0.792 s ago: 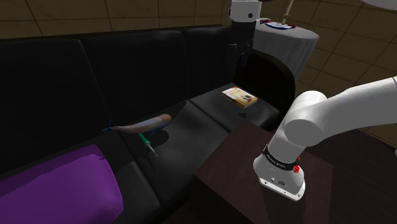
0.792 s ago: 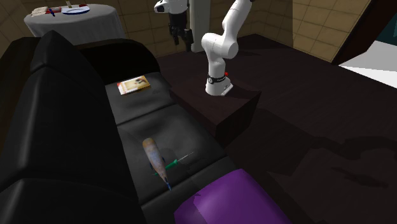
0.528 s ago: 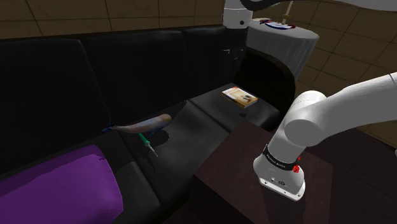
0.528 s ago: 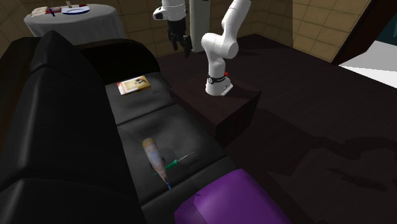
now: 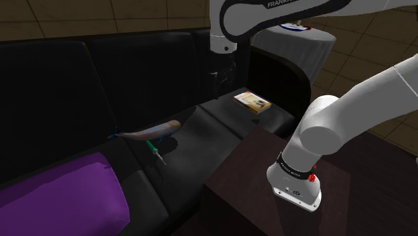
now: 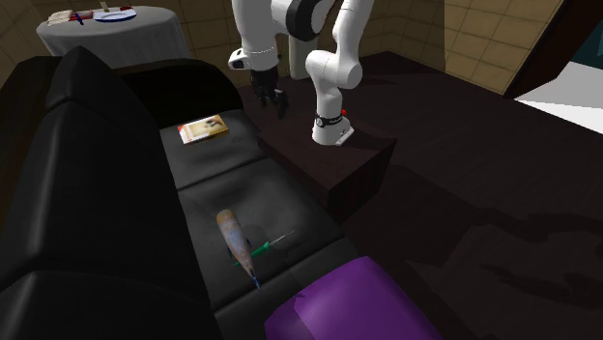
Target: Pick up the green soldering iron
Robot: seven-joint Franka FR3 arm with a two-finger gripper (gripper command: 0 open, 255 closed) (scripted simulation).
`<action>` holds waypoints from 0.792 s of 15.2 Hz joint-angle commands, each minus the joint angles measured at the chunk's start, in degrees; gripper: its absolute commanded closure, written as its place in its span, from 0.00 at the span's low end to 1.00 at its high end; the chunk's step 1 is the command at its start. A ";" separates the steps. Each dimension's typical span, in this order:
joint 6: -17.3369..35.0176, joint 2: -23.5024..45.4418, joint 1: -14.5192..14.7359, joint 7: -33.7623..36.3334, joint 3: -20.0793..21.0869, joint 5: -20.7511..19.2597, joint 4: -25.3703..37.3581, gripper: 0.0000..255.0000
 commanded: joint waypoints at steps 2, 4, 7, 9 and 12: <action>5.70 6.04 0.75 1.71 1.72 0.68 0.35 0.00; 9.06 10.16 1.07 2.66 2.67 0.79 1.06 0.00; 13.75 16.62 1.51 4.20 4.00 0.58 2.71 0.00; 16.61 21.06 1.80 5.31 4.79 0.16 4.20 0.00; 20.44 27.84 2.28 7.12 5.80 -0.87 6.99 0.00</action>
